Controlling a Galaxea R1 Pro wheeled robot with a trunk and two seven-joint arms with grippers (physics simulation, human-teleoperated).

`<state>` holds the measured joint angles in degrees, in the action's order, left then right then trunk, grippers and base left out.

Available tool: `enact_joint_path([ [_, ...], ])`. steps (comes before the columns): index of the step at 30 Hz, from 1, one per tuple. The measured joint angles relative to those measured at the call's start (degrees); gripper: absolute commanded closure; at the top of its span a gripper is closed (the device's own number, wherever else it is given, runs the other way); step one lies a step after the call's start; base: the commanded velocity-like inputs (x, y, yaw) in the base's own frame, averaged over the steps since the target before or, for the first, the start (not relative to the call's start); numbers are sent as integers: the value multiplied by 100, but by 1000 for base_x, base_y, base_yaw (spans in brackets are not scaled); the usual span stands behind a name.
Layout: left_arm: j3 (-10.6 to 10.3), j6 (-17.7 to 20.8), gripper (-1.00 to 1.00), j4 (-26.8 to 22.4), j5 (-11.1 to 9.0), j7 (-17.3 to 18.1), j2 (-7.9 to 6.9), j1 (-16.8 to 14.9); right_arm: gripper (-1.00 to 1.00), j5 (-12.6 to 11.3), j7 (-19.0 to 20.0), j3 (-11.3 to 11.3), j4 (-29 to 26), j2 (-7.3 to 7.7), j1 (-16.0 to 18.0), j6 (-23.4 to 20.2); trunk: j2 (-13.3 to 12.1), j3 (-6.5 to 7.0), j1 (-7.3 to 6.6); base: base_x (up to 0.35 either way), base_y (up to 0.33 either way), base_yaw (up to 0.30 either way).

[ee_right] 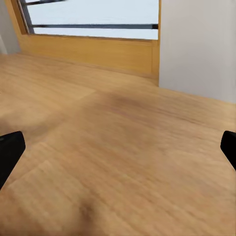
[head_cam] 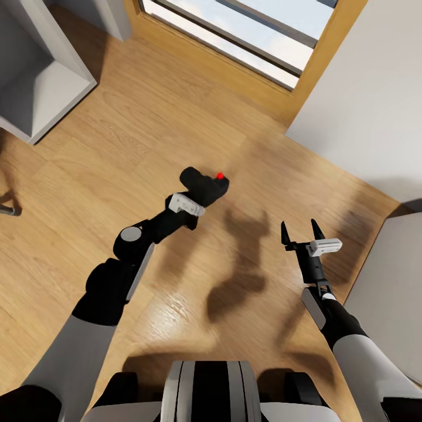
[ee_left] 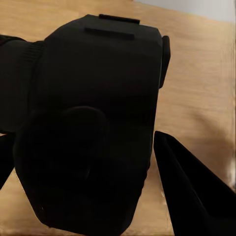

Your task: Attach the digital camera to the camera tripod in the bedroom.

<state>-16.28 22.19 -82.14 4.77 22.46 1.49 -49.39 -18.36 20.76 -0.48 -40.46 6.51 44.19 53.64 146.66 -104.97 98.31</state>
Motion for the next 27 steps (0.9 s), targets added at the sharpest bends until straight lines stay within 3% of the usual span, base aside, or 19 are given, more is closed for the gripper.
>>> enact_joint_path([
  [3,-54,534,100,-269,-15,160,-10,5,-100,0,0,0,0,0,0,0,0,0,0,0,0,0],
  [5,-94,1019,100,-541,-43,556,-15,6,-100,0,0,0,0,0,0,0,0,0,0,0,0,0],
  [6,-110,1404,100,-742,-141,1166,-18,5,-100,0,0,0,0,0,0,0,0,0,0,0,0,0],
  [7,-109,1467,100,-798,-103,1363,-19,4,-100,0,0,0,0,0,0,0,0,0,0,0,0,0],
  [10,-96,1767,100,-1034,-183,2556,-21,7,-100,0,0,0,0,0,0,0,0,0,0,0,0,0],
  [14,-90,1771,100,-1067,-137,2768,-28,10,-100,0,0,-3,0,0,0,0,0,0,0,0,0,0],
  [23,-86,1779,100,-1078,-133,2843,-36,9,-100,0,0,-4,0,0,0,0,0,0,0,0,0,0],
  [27,-82,1781,100,-1079,-141,2848,-37,10,-100,0,0,-1,0,0,0,0,-5,88,-11,0,0,0],
])
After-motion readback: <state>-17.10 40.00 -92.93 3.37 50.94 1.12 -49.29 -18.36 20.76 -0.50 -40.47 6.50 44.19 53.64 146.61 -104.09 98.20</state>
